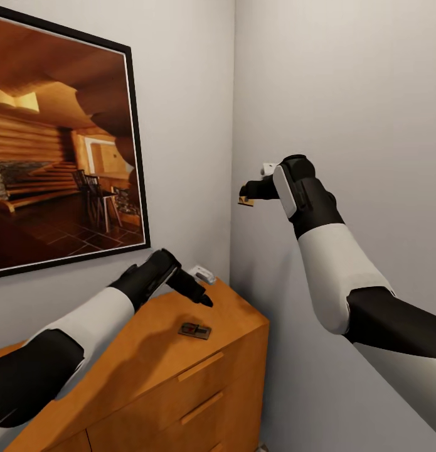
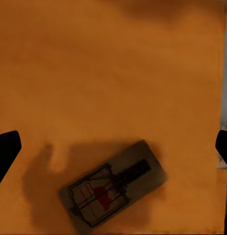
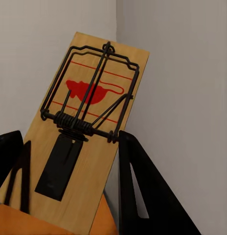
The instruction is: Take the four mousetraps from the cabinet in the bathroom and place them on the bathroom floor. Make sure all four end up on the same floor surface, and ensure that at least two of them are either under or directly next to the same bathroom sink.
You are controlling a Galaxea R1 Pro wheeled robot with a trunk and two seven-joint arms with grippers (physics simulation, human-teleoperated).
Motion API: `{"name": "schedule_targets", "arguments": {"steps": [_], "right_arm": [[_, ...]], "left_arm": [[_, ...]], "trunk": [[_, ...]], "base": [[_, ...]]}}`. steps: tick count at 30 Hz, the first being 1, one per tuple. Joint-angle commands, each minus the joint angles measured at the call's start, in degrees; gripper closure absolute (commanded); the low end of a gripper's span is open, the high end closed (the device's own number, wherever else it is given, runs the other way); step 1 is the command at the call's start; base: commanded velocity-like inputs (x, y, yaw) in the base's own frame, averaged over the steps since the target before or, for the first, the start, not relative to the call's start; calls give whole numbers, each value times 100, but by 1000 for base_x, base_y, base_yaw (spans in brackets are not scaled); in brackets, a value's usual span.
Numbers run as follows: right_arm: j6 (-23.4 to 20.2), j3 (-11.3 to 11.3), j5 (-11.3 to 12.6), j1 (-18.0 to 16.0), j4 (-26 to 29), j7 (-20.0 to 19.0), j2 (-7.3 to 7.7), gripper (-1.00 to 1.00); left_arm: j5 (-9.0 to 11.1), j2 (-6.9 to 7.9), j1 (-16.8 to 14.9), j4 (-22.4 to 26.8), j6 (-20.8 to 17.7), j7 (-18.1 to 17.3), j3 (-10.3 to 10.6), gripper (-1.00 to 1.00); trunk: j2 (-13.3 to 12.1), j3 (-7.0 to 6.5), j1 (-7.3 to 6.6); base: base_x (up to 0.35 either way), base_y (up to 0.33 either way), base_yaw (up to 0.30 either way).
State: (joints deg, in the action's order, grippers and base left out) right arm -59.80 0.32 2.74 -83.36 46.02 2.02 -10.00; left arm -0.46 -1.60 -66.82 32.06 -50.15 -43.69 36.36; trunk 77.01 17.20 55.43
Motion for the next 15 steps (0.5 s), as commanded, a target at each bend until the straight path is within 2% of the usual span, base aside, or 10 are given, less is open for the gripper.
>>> {"name": "schedule_targets", "arguments": {"steps": [1,8,9,15], "right_arm": [[-20,4,26,-5,3,26,0,100],[-20,8,25,-5,3,26,0,100],[-20,10,25,-5,3,26,0,100],[-20,12,25,-5,3,26,0,100]], "left_arm": [[-70,2,-6,0,15,-129,53,-100],[-410,15,-6,-12,206,-698,180,-100],[-515,37,-6,-14,237,-800,197,-100],[-631,119,-5,-19,261,-883,209,-100]], "trunk": [[5,8,0],[5,8,0],[5,8,0],[5,8,0]], "base": [[0,0,0],[0,0,0],[0,0,0],[0,0,0]]}}
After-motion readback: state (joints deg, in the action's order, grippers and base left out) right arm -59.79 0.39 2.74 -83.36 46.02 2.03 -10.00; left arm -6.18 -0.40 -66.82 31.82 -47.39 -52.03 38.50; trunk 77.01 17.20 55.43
